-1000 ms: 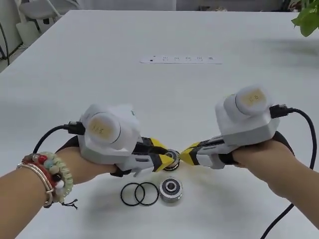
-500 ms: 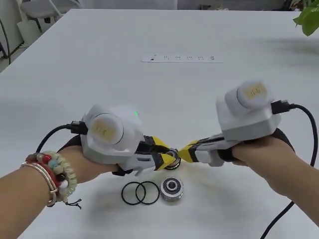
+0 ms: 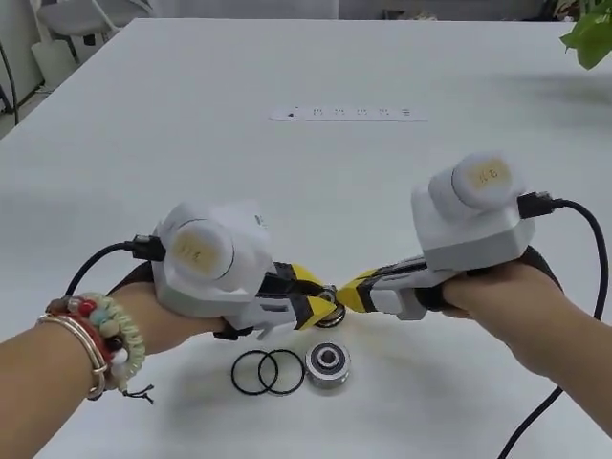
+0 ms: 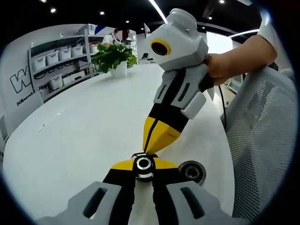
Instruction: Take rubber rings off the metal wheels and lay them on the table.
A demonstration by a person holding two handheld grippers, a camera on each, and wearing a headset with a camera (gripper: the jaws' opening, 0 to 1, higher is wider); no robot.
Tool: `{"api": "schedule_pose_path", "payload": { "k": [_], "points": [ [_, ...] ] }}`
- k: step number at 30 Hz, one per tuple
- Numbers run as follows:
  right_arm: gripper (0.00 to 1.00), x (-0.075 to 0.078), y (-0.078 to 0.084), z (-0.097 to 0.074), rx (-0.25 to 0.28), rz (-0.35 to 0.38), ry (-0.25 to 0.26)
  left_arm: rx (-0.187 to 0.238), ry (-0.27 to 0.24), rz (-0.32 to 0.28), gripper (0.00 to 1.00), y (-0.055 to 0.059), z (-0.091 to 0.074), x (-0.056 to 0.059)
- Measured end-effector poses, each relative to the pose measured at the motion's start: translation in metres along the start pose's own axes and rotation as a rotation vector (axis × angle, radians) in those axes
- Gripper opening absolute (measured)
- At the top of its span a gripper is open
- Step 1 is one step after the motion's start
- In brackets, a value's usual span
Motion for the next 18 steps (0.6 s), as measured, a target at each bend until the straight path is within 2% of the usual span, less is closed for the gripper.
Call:
{"api": "schedule_pose_path", "payload": {
  "k": [6,7,8,9,10,11,13,18],
  "points": [
    [0.00,-0.001,-0.002,0.001,0.011,0.005,-0.011,0.002,0.000,0.000,0.08,0.000,0.000,0.000],
    [0.00,-0.008,-0.005,0.002,0.037,0.029,-0.064,0.002,-0.001,-0.001,0.08,0.000,0.000,0.000],
    [0.00,-0.010,-0.013,0.003,0.102,0.047,-0.079,0.003,-0.001,-0.001,0.08,0.000,0.000,0.000],
    [0.00,-0.008,-0.015,0.001,0.064,0.042,-0.049,0.003,-0.003,-0.003,0.08,0.000,0.000,0.000],
    [0.00,-0.005,-0.014,0.002,0.044,-0.039,-0.012,0.004,-0.006,-0.005,0.08,0.000,0.000,0.000],
    [0.00,-0.005,-0.013,0.003,0.047,-0.057,-0.010,0.004,-0.006,-0.007,0.08,0.000,0.000,0.000],
    [0.00,-0.007,-0.008,0.005,0.039,0.015,-0.032,0.004,-0.007,-0.007,0.08,0.000,0.001,-0.001],
    [0.00,0.000,-0.006,0.003,0.025,0.006,0.005,-0.001,-0.017,-0.027,0.08,-0.001,0.001,0.000]
  ]
}}
Point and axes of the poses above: the centre of the closed fingertips' face, and the gripper's own axes: z roughly forward along the fingers, x roughly to its right, y roughly out of its underside, the point moved 7 cm from there along -z, roughly backward along the fingers, and after that the axes turned 7 degrees about x, right-handed, at the moved point
